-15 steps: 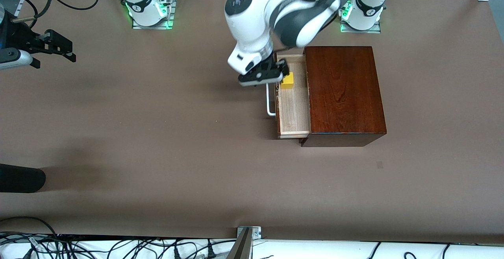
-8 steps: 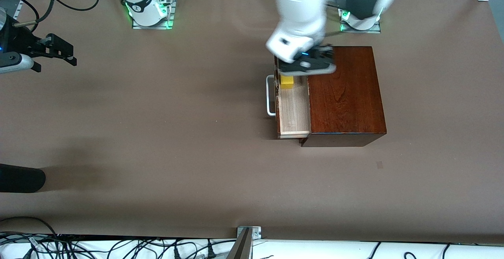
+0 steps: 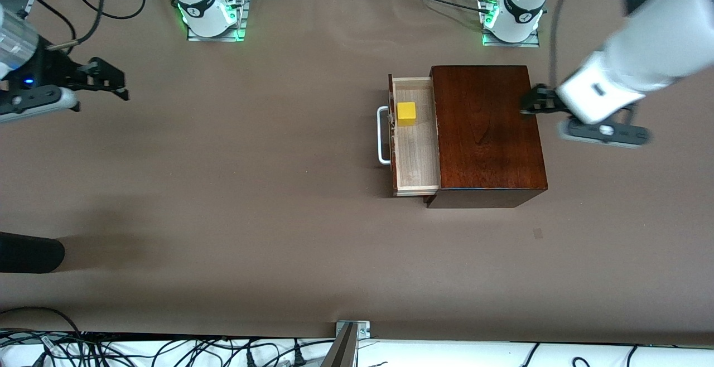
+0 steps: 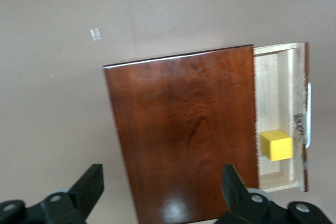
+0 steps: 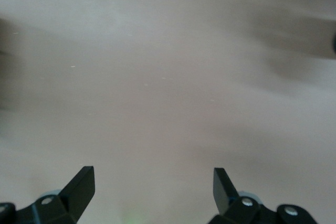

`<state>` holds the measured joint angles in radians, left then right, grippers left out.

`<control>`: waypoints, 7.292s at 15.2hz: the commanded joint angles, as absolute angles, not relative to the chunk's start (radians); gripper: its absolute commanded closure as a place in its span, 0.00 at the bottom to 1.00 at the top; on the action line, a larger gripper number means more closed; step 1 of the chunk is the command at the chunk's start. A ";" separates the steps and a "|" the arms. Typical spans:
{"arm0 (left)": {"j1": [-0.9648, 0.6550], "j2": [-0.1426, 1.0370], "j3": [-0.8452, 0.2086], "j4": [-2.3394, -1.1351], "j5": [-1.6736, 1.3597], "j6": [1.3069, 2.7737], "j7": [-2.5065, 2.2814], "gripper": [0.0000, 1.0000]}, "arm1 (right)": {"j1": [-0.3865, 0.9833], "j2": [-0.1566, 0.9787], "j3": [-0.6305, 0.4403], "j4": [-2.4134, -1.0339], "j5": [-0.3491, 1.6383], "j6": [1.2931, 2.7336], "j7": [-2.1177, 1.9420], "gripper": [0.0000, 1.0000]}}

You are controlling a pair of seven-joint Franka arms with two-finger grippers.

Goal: Open drawer, take yellow block, close drawer

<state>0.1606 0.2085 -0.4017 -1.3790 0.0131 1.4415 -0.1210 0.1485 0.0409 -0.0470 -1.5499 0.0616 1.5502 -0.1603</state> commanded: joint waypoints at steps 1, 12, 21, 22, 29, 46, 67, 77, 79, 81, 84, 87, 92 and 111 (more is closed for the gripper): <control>0.077 0.048 -0.185 -1.569 -0.081 1.497 0.006 0.00 | 0.156 0.034 -0.002 -1.537 0.107 1.534 -0.173 0.00; -0.022 -0.091 -0.026 -1.815 -0.052 1.726 0.071 0.00 | 0.466 0.146 0.156 -1.531 0.087 1.685 -0.284 0.00; -0.031 -0.057 -0.049 -1.753 0.041 1.713 0.066 0.00 | 0.715 0.415 0.158 -1.318 0.041 1.792 -0.541 0.00; -0.031 -0.058 -0.049 -1.755 0.041 1.704 0.066 0.00 | 0.733 0.442 0.160 -1.293 0.025 1.789 -0.546 0.00; -0.032 -0.058 -0.072 -1.732 0.041 1.683 0.066 0.00 | 0.897 0.601 0.158 -1.186 -0.071 1.839 -0.549 0.00; -0.026 -0.057 -0.075 -1.723 0.043 1.677 0.066 0.00 | 0.936 0.833 0.140 -1.051 -0.153 1.965 -0.588 0.00; -0.029 -0.049 -0.075 -1.710 0.037 1.660 0.077 0.00 | 0.931 0.848 0.127 -1.008 -0.169 1.893 -0.583 1.00; -0.086 -0.041 -0.095 -1.680 -0.026 1.562 0.106 0.00 | 0.726 0.580 0.123 -0.940 -0.086 1.588 -0.577 1.00; -0.145 -0.041 -0.094 -1.680 -0.043 1.536 0.257 0.00 | 0.686 0.514 0.089 -0.968 -0.064 1.577 -0.543 1.00; -0.201 -0.034 -0.094 -1.683 -0.046 1.523 0.380 0.00 | 0.602 0.451 0.078 -1.041 -0.055 1.578 -0.528 1.00; -0.305 0.035 -0.094 -1.668 -0.057 1.528 0.474 0.00 | 0.438 0.372 0.078 -1.159 -0.006 1.591 -0.522 1.00; -0.421 0.159 -0.095 -1.574 -0.066 1.545 0.564 0.00 | 0.283 0.281 0.078 -1.346 0.017 1.653 -0.520 1.00; -0.541 0.386 -0.112 -1.460 -0.190 1.742 0.711 0.00 | 0.173 0.199 0.052 -1.590 0.015 1.695 -0.364 1.00; -0.592 0.632 -0.190 -1.473 0.139 1.830 0.900 0.00 | 0.120 0.288 -0.017 -2.269 0.118 2.514 -0.209 1.00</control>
